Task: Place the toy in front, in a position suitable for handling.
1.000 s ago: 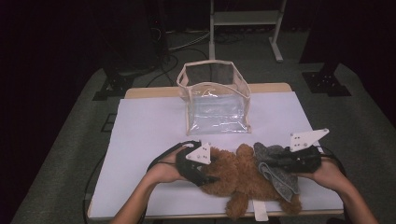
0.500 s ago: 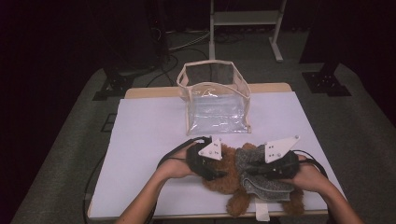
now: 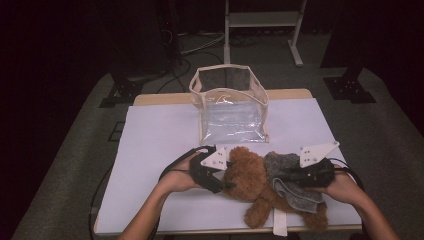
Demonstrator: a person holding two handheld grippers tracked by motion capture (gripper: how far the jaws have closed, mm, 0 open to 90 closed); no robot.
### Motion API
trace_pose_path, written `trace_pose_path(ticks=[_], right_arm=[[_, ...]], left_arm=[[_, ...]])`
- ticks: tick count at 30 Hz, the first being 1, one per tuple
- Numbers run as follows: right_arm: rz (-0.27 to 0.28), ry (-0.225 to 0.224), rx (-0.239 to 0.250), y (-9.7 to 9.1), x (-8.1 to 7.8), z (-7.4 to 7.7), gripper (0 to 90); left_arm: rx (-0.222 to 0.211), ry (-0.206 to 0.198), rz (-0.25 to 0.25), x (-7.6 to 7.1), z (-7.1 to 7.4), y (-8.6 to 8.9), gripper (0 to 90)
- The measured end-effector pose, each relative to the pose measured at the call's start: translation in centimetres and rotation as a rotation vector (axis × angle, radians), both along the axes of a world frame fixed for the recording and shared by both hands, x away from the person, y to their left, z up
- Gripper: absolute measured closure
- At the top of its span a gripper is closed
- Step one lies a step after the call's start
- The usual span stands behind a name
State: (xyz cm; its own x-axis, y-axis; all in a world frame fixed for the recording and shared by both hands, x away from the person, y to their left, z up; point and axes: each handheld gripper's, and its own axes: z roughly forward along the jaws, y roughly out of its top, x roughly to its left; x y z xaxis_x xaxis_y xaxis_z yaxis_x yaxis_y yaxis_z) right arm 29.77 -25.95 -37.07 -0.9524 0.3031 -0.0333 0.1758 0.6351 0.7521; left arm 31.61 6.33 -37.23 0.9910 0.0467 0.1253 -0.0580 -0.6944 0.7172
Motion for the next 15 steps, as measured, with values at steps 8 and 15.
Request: trace_pose_path(ticks=[8, 15], right_arm=[[-0.001, -0.006, -0.008, -0.1, 0.3, 0.4, 79.4], [0.038, -0.074, -0.029, 2.0, -0.9, 1.9, 79.0]], left_arm=[[-0.012, 0.023, -0.007, 0.3, -0.9, -1.1, 41.6], [-0.02, 0.038, -0.009, 0.2, -1.3, -1.2, 42.2]])
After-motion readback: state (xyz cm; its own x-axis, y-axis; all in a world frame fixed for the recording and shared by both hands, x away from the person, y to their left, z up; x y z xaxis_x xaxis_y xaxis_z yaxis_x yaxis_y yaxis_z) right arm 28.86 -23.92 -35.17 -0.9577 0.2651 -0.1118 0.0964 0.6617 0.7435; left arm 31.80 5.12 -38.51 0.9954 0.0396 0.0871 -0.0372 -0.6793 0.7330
